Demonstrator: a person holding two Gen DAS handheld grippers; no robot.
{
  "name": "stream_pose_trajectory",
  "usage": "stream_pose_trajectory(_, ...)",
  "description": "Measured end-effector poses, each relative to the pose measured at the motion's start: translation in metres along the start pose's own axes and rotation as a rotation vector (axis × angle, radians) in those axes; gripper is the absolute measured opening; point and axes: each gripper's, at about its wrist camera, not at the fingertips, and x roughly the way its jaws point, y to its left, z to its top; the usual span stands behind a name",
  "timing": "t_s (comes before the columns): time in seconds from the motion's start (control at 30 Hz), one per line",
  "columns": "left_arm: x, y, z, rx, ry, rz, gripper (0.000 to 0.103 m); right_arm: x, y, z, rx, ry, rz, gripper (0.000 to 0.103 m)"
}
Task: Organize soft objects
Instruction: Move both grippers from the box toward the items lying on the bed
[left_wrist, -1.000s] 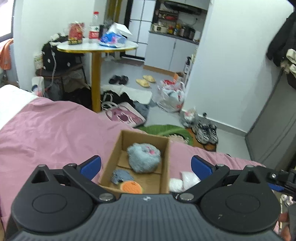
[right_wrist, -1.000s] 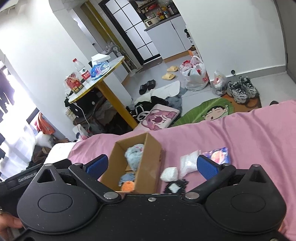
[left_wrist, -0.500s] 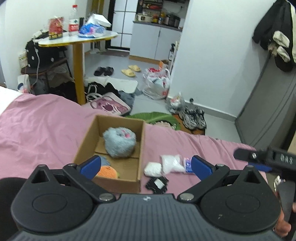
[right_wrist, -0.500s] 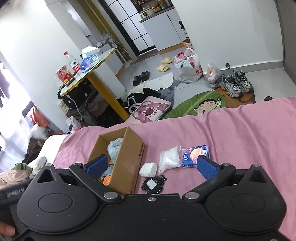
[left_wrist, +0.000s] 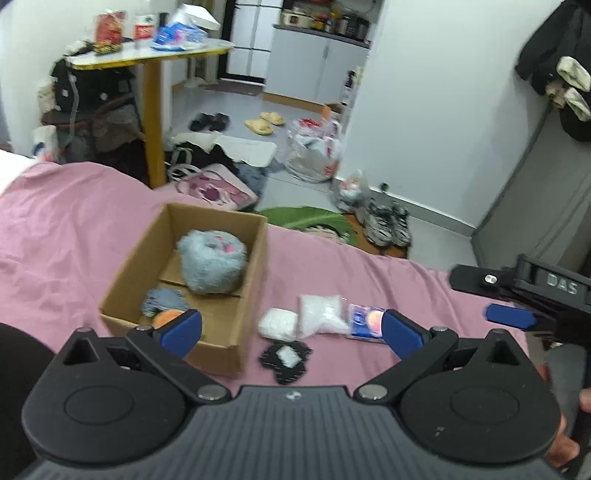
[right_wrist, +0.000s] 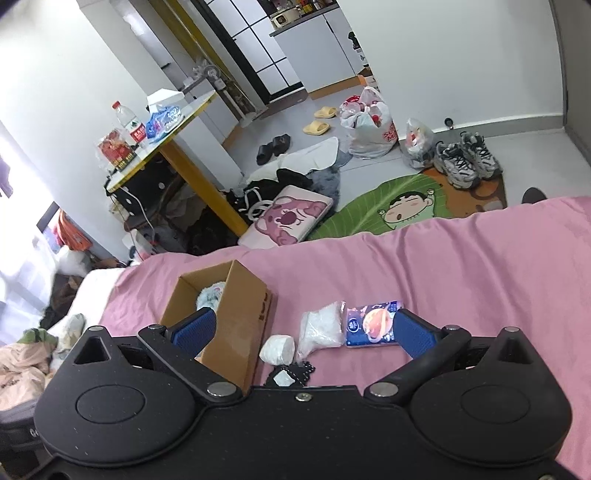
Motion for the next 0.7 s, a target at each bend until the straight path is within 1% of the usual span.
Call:
stream_pose_trajectory(0.13,0.015,-0.009,-0.008,0.005,0.011,-0.010,0.103,0.015,-0.015,-0.007,0.028,0.034,-0.003,0.103)
stream_pose_trajectory(0.17,0.021,-0.011,-0.010,-0.001,0.020,-0.008,0.103,0.018,-0.019,-0.009,0.038,0.043,0.012,0.103)
stream_pose_trajectory(0.23,0.031,-0.015,-0.017,-0.012,0.032,-0.001,0.102,0.020,-0.025,-0.010,0.050,0.049,0.033,0.103)
stream_pose_trajectory(0.33,0.045,-0.021,-0.028,-0.014,0.040,0.011,0.102,0.023,-0.031,-0.010,0.033,0.059,0.014,0.103)
stream_pose_trajectory(0.43,0.058,-0.026,-0.038,-0.012,0.050,0.027,0.100,0.030,-0.041,-0.011,0.070,0.076,0.028,0.103)
stream_pose_trajectory(0.5,0.068,-0.027,-0.043,-0.020,0.057,0.042,0.100,0.036,-0.047,-0.011,0.070,0.084,0.028,0.103)
stream_pose_trajectory(0.57,0.076,-0.025,-0.046,-0.041,0.062,0.052,0.097,0.042,-0.052,-0.009,0.075,0.090,0.012,0.103)
stream_pose_trajectory(0.63,0.083,-0.025,-0.048,-0.054,0.067,0.064,0.090,0.048,-0.058,-0.010,0.080,0.100,-0.003,0.103)
stream_pose_trajectory(0.7,0.092,-0.025,-0.050,-0.057,0.074,0.079,0.086,0.055,-0.061,-0.011,0.077,0.111,-0.005,0.103)
